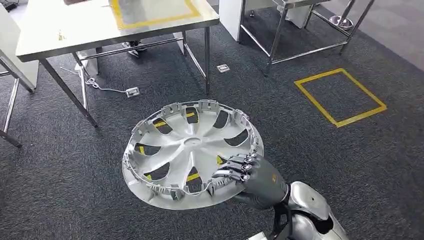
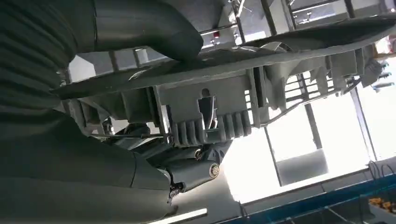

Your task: Take the parts from the cabinet and place them on the table.

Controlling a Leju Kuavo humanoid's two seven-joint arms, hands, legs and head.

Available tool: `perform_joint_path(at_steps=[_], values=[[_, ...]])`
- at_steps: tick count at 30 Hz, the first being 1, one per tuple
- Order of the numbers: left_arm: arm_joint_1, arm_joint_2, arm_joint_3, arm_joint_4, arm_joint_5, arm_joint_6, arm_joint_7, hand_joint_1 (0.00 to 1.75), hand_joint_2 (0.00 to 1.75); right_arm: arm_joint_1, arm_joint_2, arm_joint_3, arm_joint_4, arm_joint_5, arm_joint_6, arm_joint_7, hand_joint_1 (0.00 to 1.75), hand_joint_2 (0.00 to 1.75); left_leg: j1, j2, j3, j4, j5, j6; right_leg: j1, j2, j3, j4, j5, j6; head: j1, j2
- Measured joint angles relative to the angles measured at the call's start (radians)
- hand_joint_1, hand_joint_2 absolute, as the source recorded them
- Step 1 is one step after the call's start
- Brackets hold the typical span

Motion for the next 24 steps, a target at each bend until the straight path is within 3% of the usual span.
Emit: perform_joint_path(at_steps=[2, 3, 4, 7, 8, 9, 10, 12, 13, 14, 15, 18, 19, 20, 22, 24], values=[[-0.001, -0.001, 0.000, 0.000, 0.002, 0.000, 0.000, 0.00, 0.00, 0.000, -0.001, 0.000, 0.000, -0.005, 0.000, 0.000, 1.75, 1.75, 0.000, -0.006, 0.018, 0.000, -0.011, -0.005, 0.001, 0.000, 0.072, -0.183, 0.114, -0.009, 0.001, 0.000], [-0.001, -0.002, 0.000, 0.000, 0.002, 0.000, 0.000, 0.00, 0.00, -0.001, -0.001, 0.000, 0.000, -0.010, 0.000, 0.000, 1.75, 1.75, 0.000, -0.007, 0.020, 0.000, -0.017, -0.009, 0.004, 0.001, 0.100, -0.251, 0.129, -0.018, 0.001, 0.000], [-0.003, -0.002, 0.000, 0.000, 0.002, 0.000, -0.001, 0.00, 0.00, -0.001, -0.001, -0.001, 0.001, -0.011, -0.001, 0.000, 1.75, 1.75, -0.006, -0.009, 0.019, 0.004, -0.021, -0.016, 0.011, 0.000, 0.102, -0.262, 0.119, -0.021, 0.001, 0.000], [0.000, -0.003, 0.001, 0.000, 0.003, 0.000, -0.001, 0.00, 0.00, 0.000, -0.001, -0.001, 0.001, -0.019, -0.009, 0.000, 1.75, 1.75, -0.001, -0.009, 0.024, -0.009, -0.023, -0.031, 0.015, 0.003, 0.102, -0.261, 0.115, -0.034, 0.000, 0.000], [-0.001, -0.002, 0.001, -0.001, 0.004, 0.000, -0.001, 0.00, 0.00, 0.001, -0.001, -0.001, 0.000, -0.019, -0.010, 0.000, 1.75, 1.75, -0.007, -0.009, 0.023, -0.006, -0.029, -0.039, 0.003, 0.003, 0.114, -0.273, 0.120, -0.040, 0.002, 0.000], [0.000, 0.000, 0.001, 0.000, 0.005, 0.000, -0.003, 0.00, 0.00, 0.003, -0.001, -0.001, 0.000, -0.019, -0.010, 0.000, 1.75, 1.75, -0.005, -0.005, 0.023, 0.013, -0.038, -0.045, 0.001, 0.000, 0.121, -0.279, 0.118, -0.045, -0.002, 0.000], [-0.001, -0.001, 0.001, 0.000, 0.004, 0.000, -0.003, 0.00, 0.00, 0.004, -0.001, -0.001, 0.000, -0.019, -0.010, 0.000, 1.75, 1.75, -0.004, -0.002, -0.004, 0.068, -0.067, -0.050, 0.000, -0.002, 0.126, -0.279, 0.115, -0.051, -0.009, 0.000], [-0.002, 0.000, 0.001, 0.000, 0.004, 0.000, -0.003, 0.00, 0.00, 0.005, -0.001, -0.001, 0.000, -0.019, -0.010, 0.000, 1.75, 1.75, 0.000, 0.000, -0.098, 0.237, -0.138, -0.058, 0.000, -0.004, 0.131, -0.279, 0.109, -0.056, -0.009, 0.000], [-0.001, 0.000, 0.001, 0.000, 0.005, 0.000, -0.003, 0.00, 0.00, 0.005, 0.000, -0.001, 0.000, -0.019, -0.011, 0.000, 1.75, 1.75, 0.000, 0.001, -0.142, 0.305, -0.150, -0.061, 0.000, -0.004, 0.134, -0.279, 0.105, -0.056, -0.010, 0.000], [0.002, 0.000, 0.001, 0.000, 0.004, 0.000, -0.003, 0.00, 0.00, 0.005, 0.000, -0.001, 0.000, -0.019, -0.011, 0.001, 1.75, 1.75, 0.002, 0.001, -0.160, 0.320, -0.134, -0.062, 0.000, -0.004, 0.139, -0.279, 0.101, -0.055, -0.010, 0.000], [0.003, 0.000, 0.001, 0.000, 0.004, 0.000, -0.002, 0.00, 0.00, 0.005, 0.000, -0.001, 0.000, -0.019, -0.011, 0.001, 1.75, 1.75, 0.004, 0.002, -0.151, 0.282, -0.093, -0.063, -0.001, -0.002, 0.147, -0.279, 0.096, -0.052, -0.010, 0.000], [0.002, 0.002, 0.001, 0.000, 0.004, 0.000, -0.002, 0.00, 0.00, 0.005, 0.001, -0.001, 0.000, -0.019, -0.011, 0.000, 1.75, 1.75, 0.008, 0.011, -0.045, 0.025, 0.051, -0.062, -0.005, -0.001, 0.172, -0.278, 0.076, -0.037, -0.011, 0.000], [0.000, -0.001, 0.001, 0.000, 0.004, 0.000, -0.002, 0.00, 0.00, 0.005, 0.001, -0.001, 0.000, -0.019, -0.011, 0.001, 1.75, 1.75, 0.003, 0.009, -0.030, 0.001, 0.032, -0.056, 0.002, 0.002, 0.172, -0.273, 0.067, -0.028, -0.016, 0.000], [-0.001, -0.001, 0.001, 0.000, 0.004, 0.000, -0.002, 0.00, 0.00, 0.003, 0.001, -0.001, 0.000, -0.019, -0.011, 0.001, 1.75, 1.75, 0.004, 0.007, -0.034, 0.003, 0.034, -0.043, 0.002, 0.002, 0.171, -0.275, 0.068, -0.024, -0.013, 0.000], [0.000, -0.001, 0.001, 0.000, 0.004, 0.000, -0.002, 0.00, 0.00, 0.000, 0.002, -0.001, 0.000, -0.006, -0.013, 0.003, 1.75, 1.75, -0.003, 0.007, -0.036, 0.005, 0.029, -0.029, -0.002, 0.001, 0.174, -0.281, 0.067, -0.012, -0.012, 0.000], [-0.001, 0.000, 0.003, -0.001, 0.005, 0.000, -0.003, 0.00, 0.00, -0.002, 0.002, -0.001, 0.000, 0.005, -0.017, 0.005, 1.75, 1.75, 0.003, 0.005, -0.026, -0.002, 0.030, -0.012, -0.006, 0.001, 0.176, -0.262, 0.053, 0.000, -0.011, 0.000]])
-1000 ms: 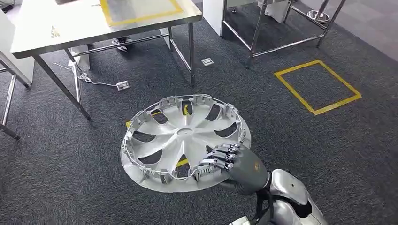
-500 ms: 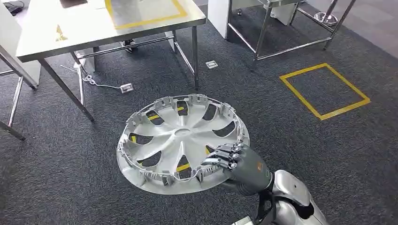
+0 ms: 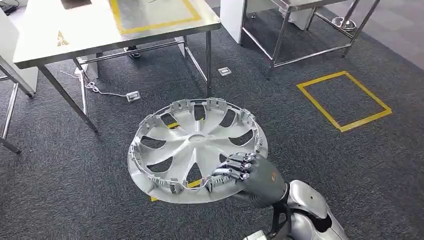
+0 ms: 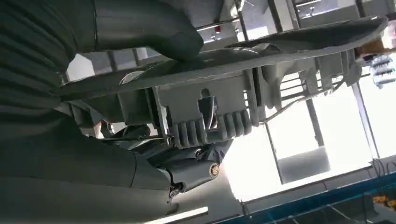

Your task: Take the parts from the cabinet and place them on the table.

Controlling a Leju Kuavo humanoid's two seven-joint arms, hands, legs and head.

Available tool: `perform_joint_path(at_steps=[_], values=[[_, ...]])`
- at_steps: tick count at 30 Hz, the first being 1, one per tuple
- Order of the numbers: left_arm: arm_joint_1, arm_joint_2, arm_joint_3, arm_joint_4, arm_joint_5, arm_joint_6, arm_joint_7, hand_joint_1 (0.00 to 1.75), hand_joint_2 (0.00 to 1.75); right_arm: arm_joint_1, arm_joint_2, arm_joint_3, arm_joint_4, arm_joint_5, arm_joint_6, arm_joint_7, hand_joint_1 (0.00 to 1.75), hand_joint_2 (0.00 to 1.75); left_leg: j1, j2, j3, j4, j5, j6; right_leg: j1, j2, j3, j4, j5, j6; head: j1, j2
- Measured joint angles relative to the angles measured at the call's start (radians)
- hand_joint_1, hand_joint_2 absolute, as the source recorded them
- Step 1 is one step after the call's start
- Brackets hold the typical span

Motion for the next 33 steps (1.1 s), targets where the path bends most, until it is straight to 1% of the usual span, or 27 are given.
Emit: perform_joint_path(at_steps=[1, 4, 6, 7, 8, 9, 10, 11, 12, 13, 14, 16, 18, 19, 20, 21, 22, 23, 24, 25, 26, 27, 28, 29, 31, 32, 33], values=[[-0.001, 0.000, 0.001, 0.000, 0.000, 0.000, 0.000, 0.00, 0.00, -0.001, 0.000, 0.000, 0.000, 0.002, -0.002, 0.000, 1.75, 1.75, 0.000, 0.000, 0.002, 0.000, -0.003, 0.006, 0.001, 0.000, -0.018, 0.037, -0.020, 0.001, 0.002, 0.000], [-0.001, 0.000, 0.001, 0.000, 0.000, 0.000, 0.000, 0.00, 0.00, -0.001, 0.000, 0.000, 0.000, 0.002, -0.002, 0.000, 1.75, 1.75, 0.000, 0.000, 0.002, 0.000, -0.003, 0.006, 0.001, 0.000, -0.020, 0.040, -0.021, 0.001, 0.002, 0.000], [-0.001, 0.000, 0.001, 0.000, 0.000, 0.000, 0.000, 0.00, 0.00, -0.001, 0.000, 0.000, 0.000, 0.004, -0.002, 0.000, 1.75, 1.75, 0.000, 0.000, 0.003, 0.000, -0.005, 0.009, 0.001, 0.000, -0.037, 0.073, -0.037, 0.003, 0.004, 0.000], [-0.002, 0.000, 0.002, 0.000, -0.001, -0.002, 0.000, 0.00, 0.00, -0.001, 0.000, 0.000, 0.000, 0.005, -0.002, 0.000, 1.75, 1.75, 0.000, 0.000, 0.004, 0.000, -0.005, 0.010, 0.001, 0.000, -0.059, 0.112, -0.055, 0.004, 0.006, 0.000], [-0.001, -0.001, 0.002, 0.000, -0.002, -0.002, 0.000, 0.00, 0.00, -0.001, 0.000, 0.000, 0.001, 0.006, -0.003, 0.000, 1.75, 1.75, -0.001, 0.000, 0.005, 0.000, -0.007, 0.013, 0.001, 0.000, -0.092, 0.171, -0.080, 0.006, 0.006, 0.000], [0.000, 0.001, 0.004, 0.001, -0.003, -0.002, 0.006, 0.00, 0.00, 0.001, 0.000, 0.000, 0.006, 0.014, -0.011, 0.005, 1.75, 1.75, -0.008, -0.002, 0.017, 0.000, -0.020, 0.017, 0.002, 0.000, -0.190, 0.288, -0.069, 0.001, 0.006, 0.000], [0.000, 0.001, 0.004, 0.001, -0.003, -0.002, 0.007, 0.00, 0.00, 0.001, 0.000, 0.000, 0.008, 0.016, -0.011, 0.009, 1.75, 1.75, -0.009, -0.004, 0.025, 0.000, -0.025, 0.016, 0.004, 0.000, -0.167, 0.223, -0.020, -0.005, 0.006, 0.000], [-0.001, 0.001, 0.005, 0.001, -0.003, -0.002, 0.008, 0.00, 0.00, 0.002, 0.000, 0.000, 0.009, 0.016, -0.011, 0.012, 1.75, 1.75, -0.012, -0.007, 0.033, 0.000, -0.030, 0.015, 0.007, 0.001, -0.126, 0.127, 0.038, -0.014, 0.007, 0.000], [-0.001, 0.000, 0.005, 0.000, -0.003, -0.002, 0.009, 0.00, 0.00, 0.002, 0.000, 0.000, 0.009, 0.018, -0.012, 0.013, 1.75, 1.75, -0.012, -0.009, 0.039, 0.000, -0.035, 0.013, 0.013, 0.001, -0.088, 0.036, 0.081, -0.025, 0.008, 0.000], [-0.001, -0.004, 0.005, 0.001, -0.003, -0.002, 0.010, 0.00, 0.00, 0.001, 0.000, 0.000, 0.010, 0.018, -0.012, 0.013, 1.75, 1.75, -0.017, -0.009, 0.040, 0.002, -0.040, 0.007, 0.021, -0.001, -0.073, 0.002, 0.068, -0.035, 0.003, 0.000], [-0.001, -0.002, 0.005, 0.000, -0.003, -0.002, 0.010, 0.00, 0.00, 0.001, 0.000, 0.000, 0.010, 0.018, -0.015, 0.013, 1.75, 1.75, -0.015, -0.012, 0.037, 0.003, -0.042, 0.000, 0.022, -0.004, -0.073, -0.004, 0.071, -0.033, 0.006, 0.000], [0.000, -0.003, 0.005, 0.001, -0.003, -0.002, 0.009, 0.00, 0.00, 0.001, 0.000, 0.000, 0.010, 0.021, -0.021, 0.013, 1.75, 1.75, -0.010, -0.012, 0.040, -0.004, -0.045, -0.010, 0.027, -0.002, -0.073, -0.004, 0.067, -0.040, 0.006, 0.000], [-0.001, 0.002, 0.005, 0.000, -0.003, -0.001, 0.005, 0.00, 0.00, 0.002, 0.002, 0.000, 0.010, 0.027, -0.026, 0.015, 1.75, 1.75, -0.011, -0.012, 0.048, 0.001, -0.054, -0.022, 0.012, -0.011, -0.054, -0.027, 0.072, -0.049, 0.006, 0.000], [-0.001, 0.002, 0.005, 0.000, -0.003, -0.001, 0.003, 0.00, 0.00, 0.002, 0.002, 0.000, 0.010, 0.028, -0.027, 0.014, 1.75, 1.75, -0.015, -0.008, 0.035, 0.036, -0.074, -0.026, 0.010, -0.015, -0.045, -0.032, 0.069, -0.056, -0.002, 0.000], [-0.002, 0.002, 0.005, 0.000, -0.003, -0.001, 0.004, 0.00, 0.00, 0.003, 0.003, 0.001, 0.010, 0.029, -0.027, 0.014, 1.75, 1.75, -0.012, -0.007, 0.000, 0.106, -0.109, -0.031, 0.009, -0.019, -0.040, -0.032, 0.067, -0.058, -0.006, 0.000], [-0.002, 0.002, 0.006, 0.000, -0.003, -0.001, 0.004, 0.00, 0.00, 0.005, 0.005, 0.001, 0.010, 0.030, -0.029, 0.014, 1.75, 1.75, -0.008, -0.005, -0.049, 0.194, -0.148, -0.036, 0.009, -0.024, -0.037, -0.032, 0.062, -0.060, -0.007, 0.000], [-0.001, 0.003, 0.006, 0.000, -0.003, -0.001, 0.004, 0.00, 0.00, 0.005, 0.006, 0.001, 0.011, 0.031, -0.030, 0.014, 1.75, 1.75, -0.006, -0.005, -0.095, 0.272, -0.174, -0.040, 0.009, -0.030, -0.034, -0.031, 0.057, -0.060, -0.006, 0.000], [0.001, 0.004, 0.006, 0.000, -0.003, -0.001, 0.005, 0.00, 0.00, 0.006, 0.007, 0.001, 0.011, 0.031, -0.031, 0.014, 1.75, 1.75, -0.005, -0.004, -0.123, 0.312, -0.173, -0.043, 0.009, -0.035, -0.029, -0.031, 0.052, -0.059, -0.007, 0.000], [0.005, 0.004, 0.006, 0.001, -0.002, -0.001, 0.006, 0.00, 0.00, 0.006, 0.008, 0.001, 0.013, 0.031, -0.032, 0.016, 1.75, 1.75, -0.003, -0.001, -0.126, 0.300, -0.146, -0.045, 0.007, -0.039, -0.022, -0.031, 0.046, -0.057, -0.007, 0.000], [0.007, 0.005, 0.006, 0.002, -0.002, -0.001, 0.006, 0.00, 0.00, 0.006, 0.010, 0.001, 0.015, 0.031, -0.032, 0.016, 1.75, 1.75, 0.000, 0.003, -0.104, 0.240, -0.097, -0.047, 0.006, -0.041, -0.013, -0.030, 0.040, -0.053, -0.007, 0.000], [0.007, 0.007, 0.006, 0.002, -0.002, -0.001, 0.006, 0.00, 0.00, 0.007, 0.010, 0.002, 0.016, 0.031, -0.032, 0.016, 1.75, 1.75, 0.002, 0.009, -0.070, 0.160, -0.046, -0.049, 0.004, -0.045, -0.004, -0.028, 0.032, -0.048, -0.006, 0.000], [0.006, 0.008, 0.006, 0.002, -0.002, -0.001, 0.006, 0.00, 0.00, 0.008, 0.010, 0.002, 0.017, 0.031, -0.032, 0.015, 1.75, 1.75, 0.003, 0.028, -0.026, 0.057, 0.009, -0.051, 0.002, -0.051, 0.006, -0.024, 0.022, -0.041, -0.007, 0.000], [0.005, 0.004, 0.006, 0.002, -0.002, -0.002, 0.006, 0.00, 0.00, 0.008, 0.010, 0.002, 0.017, 0.031, -0.032, 0.015, 1.75, 1.75, -0.001, 0.058, -0.008, 0.017, 0.002, -0.052, 0.008, -0.054, 0.008, -0.020, 0.013, -0.033, -0.011, 0.000], [0.003, 0.003, 0.006, 0.002, -0.002, -0.003, 0.005, 0.00, 0.00, 0.007, 0.010, 0.002, 0.017, 0.031, -0.032, 0.014, 1.75, 1.75, 0.000, 0.048, -0.005, 0.006, 0.002, -0.034, 0.014, -0.055, 0.005, -0.014, 0.008, -0.027, -0.015, 0.000], [0.002, 0.004, 0.006, 0.002, -0.002, -0.003, 0.006, 0.00, 0.00, 0.007, 0.011, 0.002, 0.017, 0.031, -0.033, 0.014, 1.75, 1.75, -0.004, 0.038, -0.011, 0.010, -0.003, -0.018, 0.015, -0.065, 0.009, -0.020, 0.008, -0.022, -0.009, 0.000], [0.003, 0.004, 0.007, 0.002, -0.002, -0.003, 0.007, 0.00, 0.00, 0.007, 0.011, 0.002, 0.017, 0.031, -0.033, 0.014, 1.75, 1.75, -0.005, 0.030, -0.009, 0.009, -0.005, -0.011, 0.013, -0.073, 0.014, -0.022, 0.004, -0.016, -0.009, 0.000], [0.003, 0.004, 0.008, 0.002, -0.003, -0.003, 0.009, 0.00, 0.00, 0.007, 0.011, 0.001, 0.016, 0.032, -0.033, 0.015, 1.75, 1.75, 0.001, 0.023, -0.001, 0.005, -0.004, -0.003, 0.010, -0.072, 0.019, -0.020, -0.006, -0.009, -0.008, 0.000]])
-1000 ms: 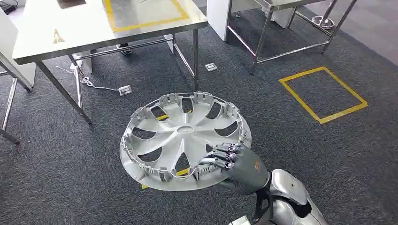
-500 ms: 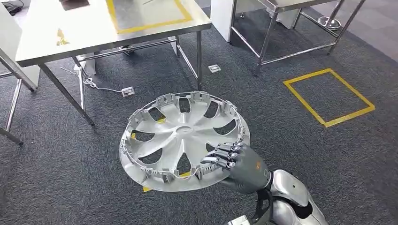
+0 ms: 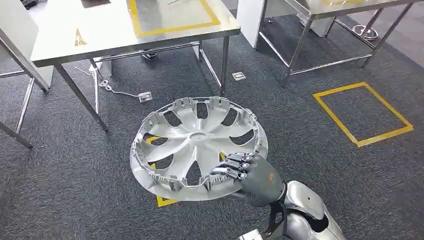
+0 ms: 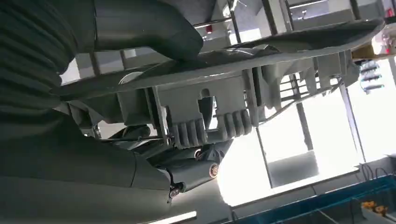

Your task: Take the parts from the cabinet and place them on the table.

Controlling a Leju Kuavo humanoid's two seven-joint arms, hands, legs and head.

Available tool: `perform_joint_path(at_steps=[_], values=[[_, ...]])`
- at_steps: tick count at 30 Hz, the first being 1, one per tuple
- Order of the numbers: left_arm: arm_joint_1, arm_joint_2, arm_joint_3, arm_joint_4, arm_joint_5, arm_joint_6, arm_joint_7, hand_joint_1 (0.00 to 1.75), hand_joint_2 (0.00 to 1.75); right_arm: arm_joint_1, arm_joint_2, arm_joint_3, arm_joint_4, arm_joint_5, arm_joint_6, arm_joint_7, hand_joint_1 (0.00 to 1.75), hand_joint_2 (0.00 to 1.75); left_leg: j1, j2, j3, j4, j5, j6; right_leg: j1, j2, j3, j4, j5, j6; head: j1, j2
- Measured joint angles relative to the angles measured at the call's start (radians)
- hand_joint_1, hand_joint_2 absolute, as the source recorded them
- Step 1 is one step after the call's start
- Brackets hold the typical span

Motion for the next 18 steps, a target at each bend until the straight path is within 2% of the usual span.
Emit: perform_joint_path(at_steps=[1, 2, 4, 5, 6, 7, 9, 10, 11, 12, 14, 15, 16, 17, 18], values=[[-0.001, 0.000, 0.002, 0.000, -0.002, 0.000, 0.000, 0.00, 0.00, 0.000, 0.000, 0.000, 0.000, 0.003, 0.000, 0.002, 1.75, 1.75, 0.000, -0.006, 0.005, 0.000, -0.003, 0.006, -0.004, 0.031, -0.008, 0.035, -0.018, 0.004, 0.002, 0.000], [-0.003, 0.000, 0.004, 0.000, -0.003, 0.000, 0.000, 0.00, 0.00, 0.001, 0.000, -0.001, 0.000, 0.007, 0.002, 0.002, 1.75, 1.75, 0.000, -0.012, 0.006, 0.000, -0.005, 0.010, -0.005, 0.051, -0.046, 0.106, -0.052, 0.006, 0.005, 0.000], [-0.004, 0.000, 0.005, 0.000, -0.005, 0.000, -0.002, 0.00, 0.00, 0.008, 0.000, -0.001, 0.000, 0.011, 0.002, 0.004, 1.75, 1.75, -0.002, -0.025, 0.007, 0.000, -0.009, 0.016, -0.004, 0.064, -0.152, 0.286, -0.120, 0.010, 0.008, 0.000], [-0.003, 0.000, 0.005, 0.000, -0.008, 0.000, -0.003, 0.00, 0.00, 0.009, 0.000, -0.001, 0.000, 0.012, 0.004, 0.005, 1.75, 1.75, -0.003, -0.032, 0.010, 0.000, -0.012, 0.018, -0.004, 0.064, -0.189, 0.338, -0.124, 0.008, 0.009, 0.000], [-0.003, 0.002, 0.005, 0.000, -0.010, 0.000, -0.003, 0.00, 0.00, 0.009, 0.000, -0.001, 0.002, 0.015, 0.006, 0.006, 1.75, 1.75, -0.004, -0.039, 0.014, 0.000, -0.014, 0.017, -0.003, 0.064, -0.203, 0.337, -0.098, 0.006, 0.008, 0.000], [-0.003, 0.003, 0.005, 0.000, -0.010, 0.000, -0.003, 0.00, 0.00, 0.009, 0.000, -0.001, 0.003, 0.015, 0.008, 0.007, 1.75, 1.75, -0.005, -0.047, 0.020, 0.000, -0.018, 0.017, -0.003, 0.065, -0.189, 0.284, -0.049, 0.000, 0.009, 0.000], [-0.004, 0.002, 0.005, 0.000, -0.011, 0.000, -0.003, 0.00, 0.00, 0.009, 0.000, -0.001, 0.003, 0.018, 0.010, 0.011, 1.75, 1.75, -0.006, -0.061, 0.034, 0.000, -0.025, 0.012, 0.001, 0.076, -0.115, 0.095, 0.067, -0.016, 0.010, 0.000], [-0.003, 0.002, 0.005, 0.000, -0.013, 0.000, -0.003, 0.00, 0.00, 0.009, 0.000, -0.002, 0.003, 0.018, 0.010, 0.013, 1.75, 1.75, -0.004, -0.066, 0.033, 0.000, -0.029, 0.009, 0.004, 0.092, -0.094, 0.029, 0.086, -0.026, 0.011, 0.000], [-0.005, 0.001, 0.005, 0.000, -0.013, 0.000, -0.003, 0.00, 0.00, 0.009, 0.000, -0.002, 0.003, 0.018, 0.010, 0.014, 1.75, 1.75, -0.011, -0.072, 0.032, 0.005, -0.034, 0.001, 0.007, 0.093, -0.086, 0.015, 0.075, -0.026, 0.010, 0.000], [-0.004, 0.002, 0.005, 0.000, -0.013, 0.000, -0.003, 0.00, 0.00, 0.009, 0.000, -0.002, 0.003, 0.018, 0.010, 0.013, 1.75, 1.75, -0.007, -0.074, 0.030, 0.002, -0.034, -0.005, 0.010, 0.089, -0.089, 0.017, 0.074, -0.024, 0.011, 0.000], [-0.001, 0.001, 0.005, 0.000, -0.013, 0.000, -0.003, 0.00, 0.00, 0.008, 0.000, -0.002, 0.003, 0.018, 0.010, 0.013, 1.75, 1.75, -0.002, -0.075, 0.032, -0.005, -0.034, -0.016, 0.014, 0.088, -0.088, 0.017, 0.072, -0.029, 0.011, 0.000], [-0.002, 0.002, 0.005, 0.000, -0.013, 0.000, -0.001, 0.00, 0.00, 0.009, 0.000, -0.003, 0.003, 0.018, 0.010, 0.013, 1.75, 1.75, -0.006, -0.074, 0.031, 0.000, -0.040, -0.024, -0.001, 0.082, -0.079, 0.001, 0.078, -0.036, 0.011, 0.000], [-0.002, 0.004, 0.005, 0.000, -0.014, 0.001, 0.003, 0.00, 0.00, 0.010, 0.000, -0.003, 0.003, 0.018, 0.010, 0.014, 1.75, 1.75, -0.008, -0.052, 0.025, 0.024, -0.052, -0.028, 0.000, 0.076, -0.071, -0.002, 0.075, -0.041, 0.009, 0.000], [-0.003, 0.004, 0.005, 0.000, -0.014, 0.001, 0.005, 0.00, 0.00, 0.010, 0.000, -0.003, 0.003, 0.018, 0.010, 0.014, 1.75, 1.75, -0.007, -0.040, -0.003, 0.081, -0.085, -0.030, 0.000, 0.070, -0.068, -0.003, 0.072, -0.049, 0.003, 0.000], [-0.005, 0.004, 0.005, 0.000, -0.014, 0.002, 0.007, 0.00, 0.00, 0.013, 0.000, -0.003, 0.005, 0.018, 0.010, 0.014, 1.75, 1.75, -0.005, -0.033, -0.041, 0.154, -0.120, -0.033, 0.000, 0.063, -0.065, -0.002, 0.070, -0.051, 0.001, 0.000]])
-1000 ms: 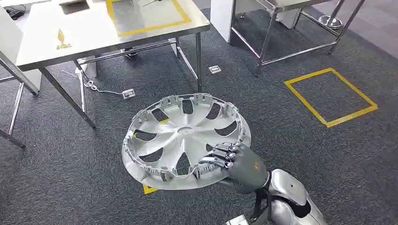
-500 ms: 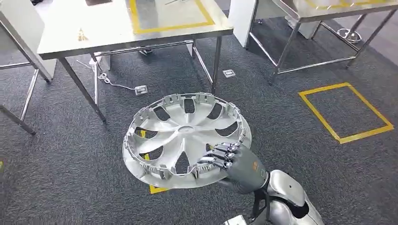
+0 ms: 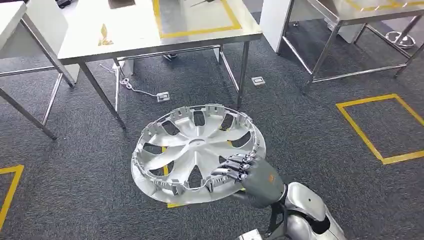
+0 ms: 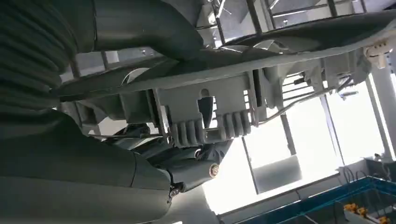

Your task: Take the parts from the cabinet and place them on the table.

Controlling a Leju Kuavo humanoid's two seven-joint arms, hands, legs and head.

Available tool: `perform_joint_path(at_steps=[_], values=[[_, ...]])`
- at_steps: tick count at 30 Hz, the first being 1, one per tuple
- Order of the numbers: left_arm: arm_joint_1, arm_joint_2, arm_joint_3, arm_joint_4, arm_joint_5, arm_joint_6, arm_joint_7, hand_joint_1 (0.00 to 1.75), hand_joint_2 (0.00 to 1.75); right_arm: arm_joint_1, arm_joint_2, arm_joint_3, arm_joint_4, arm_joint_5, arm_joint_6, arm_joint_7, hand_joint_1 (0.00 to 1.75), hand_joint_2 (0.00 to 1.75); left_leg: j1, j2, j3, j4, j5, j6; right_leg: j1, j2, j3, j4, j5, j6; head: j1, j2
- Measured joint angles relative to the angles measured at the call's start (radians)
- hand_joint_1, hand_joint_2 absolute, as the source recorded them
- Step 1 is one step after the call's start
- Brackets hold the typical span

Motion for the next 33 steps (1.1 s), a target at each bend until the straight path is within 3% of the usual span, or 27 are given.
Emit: perform_joint_path(at_steps=[2, 3, 4, 6, 7, 8, 10, 13, 14, 16, 17, 18, 19, 22, 23, 25, 26, 33], values=[[0.000, 0.000, 0.000, 0.000, 0.000, 0.001, 0.002, 0.00, 0.00, 0.000, 0.000, 0.000, 0.004, 0.002, -0.001, 0.000, 1.75, 1.75, 0.002, 0.005, -0.076, 0.134, -0.044, -0.006, 0.000, -0.006, 0.004, 0.001, -0.005, 0.000, 0.000, 0.000], [0.004, 0.000, 0.000, 0.000, 0.000, 0.002, 0.002, 0.00, 0.00, 0.000, 0.000, 0.000, 0.005, 0.003, -0.002, 0.000, 1.75, 1.75, 0.004, 0.007, -0.086, 0.144, -0.031, -0.009, 0.000, -0.008, 0.008, 0.001, -0.009, 0.003, 0.000, 0.000], [0.006, 0.000, 0.000, 0.000, 0.000, 0.002, 0.002, 0.00, 0.00, 0.000, 0.000, 0.000, 0.005, 0.002, -0.001, 0.000, 1.75, 1.75, 0.006, 0.009, -0.071, 0.106, 0.006, -0.010, -0.001, -0.010, 0.013, 0.001, -0.013, 0.005, 0.000, 0.000], [0.006, 0.001, 0.000, 0.000, 0.000, 0.002, 0.002, 0.00, 0.00, 0.001, 0.000, 0.000, 0.005, -0.002, 0.001, -0.001, 1.75, 1.75, 0.008, 0.015, 0.007, -0.063, 0.104, -0.010, -0.003, -0.012, 0.026, 0.005, -0.023, 0.013, 0.000, 0.000], [0.006, 0.001, 0.000, 0.000, 0.000, 0.002, 0.002, 0.00, 0.00, 0.001, 0.000, 0.000, 0.005, -0.007, 0.003, -0.003, 1.75, 1.75, 0.009, 0.024, 0.038, -0.137, 0.125, -0.009, -0.002, -0.013, 0.029, 0.008, -0.029, 0.019, 0.000, 0.000], [0.004, -0.001, 0.000, 0.000, 0.000, 0.002, 0.002, 0.00, 0.00, 0.000, 0.000, -0.001, 0.005, -0.011, 0.004, -0.004, 1.75, 1.75, 0.004, 0.023, 0.048, -0.152, 0.111, -0.002, 0.004, -0.011, 0.026, 0.016, -0.034, 0.026, -0.004, 0.000], [0.001, -0.002, 0.000, 0.000, 0.000, 0.002, 0.002, 0.00, 0.00, -0.001, 0.000, -0.002, 0.005, -0.015, 0.005, -0.006, 1.75, 1.75, 0.003, 0.019, 0.046, -0.148, 0.110, 0.014, 0.005, -0.012, 0.026, 0.011, -0.031, 0.032, 0.000, 0.000], [0.003, -0.001, 0.001, 0.000, 0.000, 0.002, 0.002, 0.00, 0.00, -0.001, 0.000, -0.004, 0.005, -0.018, 0.009, -0.010, 1.75, 1.75, 0.007, 0.014, 0.052, -0.154, 0.111, 0.035, -0.002, -0.008, 0.029, 0.027, -0.048, 0.050, 0.002, 0.000], [0.001, -0.002, 0.001, 0.000, 0.000, 0.002, 0.002, 0.00, 0.00, -0.002, 0.000, -0.006, 0.005, -0.020, 0.010, -0.011, 1.75, 1.75, 0.007, 0.013, 0.053, -0.154, 0.109, 0.041, -0.002, -0.003, 0.002, 0.081, -0.079, 0.053, 0.004, 0.000], [0.000, -0.004, 0.001, 0.000, 0.000, 0.002, 0.003, 0.00, 0.00, -0.002, 0.000, -0.008, 0.006, -0.023, 0.012, -0.013, 1.75, 1.75, 0.006, 0.011, 0.053, -0.154, 0.107, 0.046, -0.002, 0.000, -0.087, 0.248, -0.153, 0.059, 0.007, 0.000], [0.001, -0.004, 0.001, 0.000, 0.000, 0.002, 0.006, 0.00, 0.00, -0.002, 0.000, -0.008, 0.007, -0.023, 0.012, -0.014, 1.75, 1.75, 0.005, 0.011, 0.053, -0.154, 0.106, 0.047, -0.002, 0.000, -0.127, 0.316, -0.172, 0.059, 0.007, 0.000], [0.002, -0.004, 0.001, 0.000, -0.001, 0.002, 0.008, 0.00, 0.00, -0.001, 0.000, -0.009, 0.008, -0.024, 0.012, -0.014, 1.75, 1.75, 0.004, 0.009, 0.055, -0.153, 0.104, 0.048, -0.002, 0.000, -0.148, 0.343, -0.164, 0.057, 0.007, 0.000], [0.002, -0.004, 0.002, 0.000, -0.001, 0.002, 0.008, 0.00, 0.00, 0.000, 0.000, -0.010, 0.008, -0.024, 0.012, -0.014, 1.75, 1.75, 0.004, 0.006, 0.058, -0.153, 0.103, 0.047, -0.002, 0.000, -0.140, 0.310, -0.127, 0.054, 0.007, 0.000], [0.000, -0.006, 0.002, 0.000, -0.002, 0.002, 0.008, 0.00, 0.00, 0.000, 0.000, -0.014, 0.008, -0.025, 0.013, -0.014, 1.75, 1.75, 0.004, -0.004, 0.071, -0.153, 0.096, 0.040, 0.001, 0.004, -0.024, 0.053, 0.012, 0.036, 0.008, 0.000], [0.000, -0.006, 0.002, 0.000, -0.002, 0.002, 0.008, 0.00, 0.00, -0.001, 0.000, -0.018, 0.008, -0.027, 0.012, -0.014, 1.75, 1.75, 0.004, -0.004, 0.068, -0.154, 0.095, 0.037, 0.003, 0.006, -0.012, 0.025, -0.005, 0.031, 0.007, 0.000], [0.001, -0.006, 0.002, 0.000, -0.002, 0.004, 0.006, 0.00, 0.00, -0.001, 0.000, -0.018, 0.008, -0.031, 0.008, -0.018, 1.75, 1.75, 0.000, -0.006, 0.065, -0.151, 0.094, 0.024, 0.009, 0.006, -0.014, 0.012, 0.004, 0.034, 0.008, 0.000], [0.002, -0.003, 0.002, 0.000, -0.002, 0.004, 0.004, 0.00, 0.00, 0.000, 0.000, -0.018, 0.008, -0.034, 0.005, -0.019, 1.75, 1.75, -0.001, -0.005, 0.067, -0.153, 0.092, 0.039, 0.005, 0.007, -0.014, 0.011, 0.005, 0.044, 0.010, 0.000], [0.001, 0.000, 0.002, 0.000, 0.002, 0.004, -0.001, 0.00, 0.00, 0.004, 0.000, -0.018, 0.008, -0.035, -0.003, -0.028, 1.75, 1.75, 0.000, -0.003, 0.080, -0.172, 0.098, 0.019, 0.008, 0.009, -0.011, 0.012, 0.002, 0.029, 0.007, 0.000]])
